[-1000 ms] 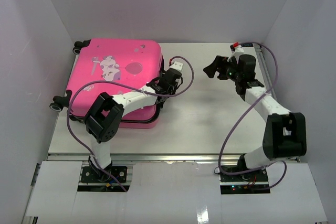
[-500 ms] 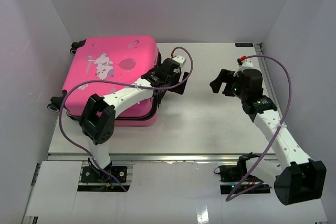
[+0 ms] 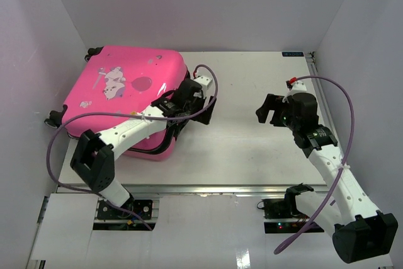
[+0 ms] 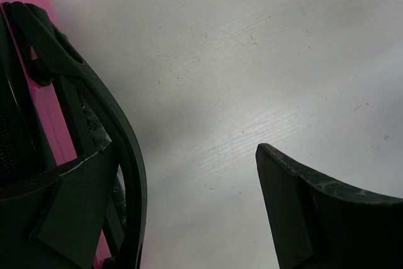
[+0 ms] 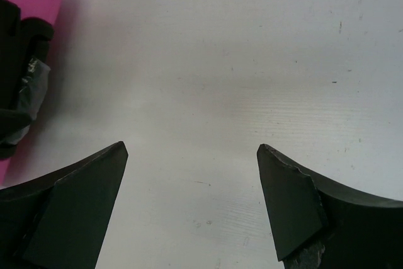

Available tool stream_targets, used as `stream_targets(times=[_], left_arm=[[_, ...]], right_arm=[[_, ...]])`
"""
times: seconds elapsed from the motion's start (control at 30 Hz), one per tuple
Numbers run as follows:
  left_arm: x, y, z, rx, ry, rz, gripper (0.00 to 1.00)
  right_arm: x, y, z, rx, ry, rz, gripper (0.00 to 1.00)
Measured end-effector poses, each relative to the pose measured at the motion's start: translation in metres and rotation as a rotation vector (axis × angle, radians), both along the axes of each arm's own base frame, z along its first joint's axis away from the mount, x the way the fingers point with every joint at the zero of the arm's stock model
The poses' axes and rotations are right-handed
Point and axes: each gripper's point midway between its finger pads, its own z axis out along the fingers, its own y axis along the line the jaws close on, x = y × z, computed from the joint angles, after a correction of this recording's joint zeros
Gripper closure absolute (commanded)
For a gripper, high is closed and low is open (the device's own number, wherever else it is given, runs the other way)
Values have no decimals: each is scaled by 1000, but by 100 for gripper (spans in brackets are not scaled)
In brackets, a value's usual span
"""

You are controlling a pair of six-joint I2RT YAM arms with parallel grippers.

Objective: Pack the luggage

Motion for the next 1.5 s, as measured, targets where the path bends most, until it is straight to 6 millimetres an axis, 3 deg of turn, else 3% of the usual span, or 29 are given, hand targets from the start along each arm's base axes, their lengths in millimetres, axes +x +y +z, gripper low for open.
stream_targets(times=[0.17,0.23,0.43,0.73,1.03,1.17,1.27,1.37,1.5], left_arm=[[33,-19,-46,56,32,5,2],[47,-23,-55,73,30,14,2],[86,-35,-50,44,6,50,2],[143,-39,-52,146,9,198,2],[142,-26,-51,246,-36,314,2],[142,-29,-35,299,-104,330,2],[153,-35,12,281,-205,371,2],[162,-27,49,250,-271,437,2],[159,-11,50,279,-262,473,2]], right_arm=[[-5,0,0,5,-9,8,10],[-9,0,4,8,-24,11,10],[-15,-1,21,25,-90,15,10],[-19,-1,12,21,-76,25,10],[-17,2,9,14,-69,45,10],[-18,3,7,12,-67,52,10],[-19,3,3,11,-59,56,10],[-19,5,2,13,-55,65,10],[-19,5,1,13,-51,68,10]])
